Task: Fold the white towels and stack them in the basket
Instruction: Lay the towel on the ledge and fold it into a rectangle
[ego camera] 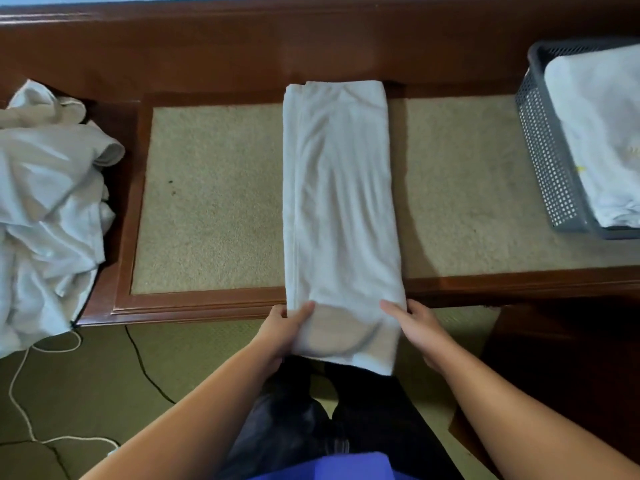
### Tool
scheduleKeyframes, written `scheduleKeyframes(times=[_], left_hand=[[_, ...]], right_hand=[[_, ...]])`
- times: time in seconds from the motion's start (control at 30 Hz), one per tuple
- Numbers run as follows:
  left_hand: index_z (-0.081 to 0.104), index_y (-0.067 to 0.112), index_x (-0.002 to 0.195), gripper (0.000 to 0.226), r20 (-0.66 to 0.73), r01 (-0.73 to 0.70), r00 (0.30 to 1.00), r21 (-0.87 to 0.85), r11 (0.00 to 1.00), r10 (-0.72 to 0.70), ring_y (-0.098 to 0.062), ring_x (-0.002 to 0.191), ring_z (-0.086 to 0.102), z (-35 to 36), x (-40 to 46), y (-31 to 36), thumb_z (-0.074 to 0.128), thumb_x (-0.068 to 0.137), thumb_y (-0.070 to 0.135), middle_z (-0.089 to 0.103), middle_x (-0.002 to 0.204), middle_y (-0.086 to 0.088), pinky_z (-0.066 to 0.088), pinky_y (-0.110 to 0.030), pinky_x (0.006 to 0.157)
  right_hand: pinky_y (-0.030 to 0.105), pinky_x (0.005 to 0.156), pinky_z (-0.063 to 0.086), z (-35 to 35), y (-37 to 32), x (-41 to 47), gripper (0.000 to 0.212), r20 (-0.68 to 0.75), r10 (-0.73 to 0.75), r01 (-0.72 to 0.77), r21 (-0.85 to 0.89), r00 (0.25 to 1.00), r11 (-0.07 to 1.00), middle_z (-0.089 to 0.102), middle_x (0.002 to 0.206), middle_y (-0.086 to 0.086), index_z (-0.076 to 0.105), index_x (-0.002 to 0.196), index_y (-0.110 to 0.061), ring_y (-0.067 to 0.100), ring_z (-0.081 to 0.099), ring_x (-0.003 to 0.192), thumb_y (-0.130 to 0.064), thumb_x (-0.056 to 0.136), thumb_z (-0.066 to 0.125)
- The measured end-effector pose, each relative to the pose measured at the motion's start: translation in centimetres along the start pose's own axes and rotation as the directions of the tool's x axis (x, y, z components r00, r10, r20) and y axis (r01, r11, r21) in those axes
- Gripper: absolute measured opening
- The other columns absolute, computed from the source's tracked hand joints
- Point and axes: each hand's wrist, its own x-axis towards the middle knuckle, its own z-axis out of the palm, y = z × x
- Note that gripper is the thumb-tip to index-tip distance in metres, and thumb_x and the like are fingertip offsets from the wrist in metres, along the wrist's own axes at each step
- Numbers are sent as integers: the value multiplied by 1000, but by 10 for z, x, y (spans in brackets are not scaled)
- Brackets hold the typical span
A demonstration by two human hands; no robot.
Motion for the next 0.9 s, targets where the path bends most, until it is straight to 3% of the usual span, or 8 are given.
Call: scheduleKeyframes(times=[0.17,0.23,0.33,0.47,0.6,0.7,0.8,0.9], left_hand=[[70,19,119,40,40,-145,989,33,989,144,-14,100,75,-15,-22,11,63,98,53,78,114,2,57,-31,85],[69,17,120,37,72,-188,980,-5,982,188,-14,102,75,-18,-39,22,60,102,48,78,112,2,57,-34,91],[70,9,119,34,148,-234,959,-57,971,240,-22,101,76,-22,-63,38,69,97,35,79,109,-6,59,-39,90],[61,1,127,58,142,-268,943,-218,938,302,-31,93,73,-30,-88,62,80,80,29,72,117,-26,57,-43,78],[56,39,129,44,63,-347,918,-353,869,392,-29,80,72,-31,-109,95,64,98,9,76,107,-18,58,-38,61],[75,17,118,26,46,-405,891,-364,839,451,-28,86,71,-35,-109,121,55,101,11,75,115,-18,58,-35,66],[70,-2,121,39,165,-304,875,-543,782,455,-31,93,71,-53,-106,147,43,96,10,72,118,-17,59,-38,74],[58,-12,136,63,343,-245,739,-665,705,580,-35,109,67,-74,-101,173,31,79,-6,64,130,-23,62,-38,85]], right_hand=[[37,82,58,-11,-19,-25,83,46,-44,38,132,998,991,79,104,2,67,115,-13,19,77,96,-71,58,85],[39,81,59,-17,-32,-35,92,65,-40,23,240,997,970,78,108,5,60,125,-12,20,77,96,-61,54,93],[43,87,61,-32,-58,-56,75,113,-77,39,307,991,951,74,116,1,48,140,-38,18,77,97,-29,78,90],[53,94,59,-53,-92,-81,78,137,-203,155,296,970,942,74,116,6,47,134,-62,26,75,105,-19,82,87],[44,97,58,-63,-122,-89,49,64,-388,357,280,919,891,67,128,-10,67,126,-43,17,65,120,-13,89,79],[45,90,57,-66,-145,-90,18,105,-381,314,391,919,865,77,114,9,78,111,-11,28,72,108,-10,99,64],[35,79,56,-73,-164,-82,39,165,-403,252,556,900,792,74,116,22,78,109,0,29,70,98,-2,99,40],[33,88,54,-81,-189,-75,59,201,-503,321,563,841,762,75,112,10,80,109,-14,24,68,103,18,89,35]])
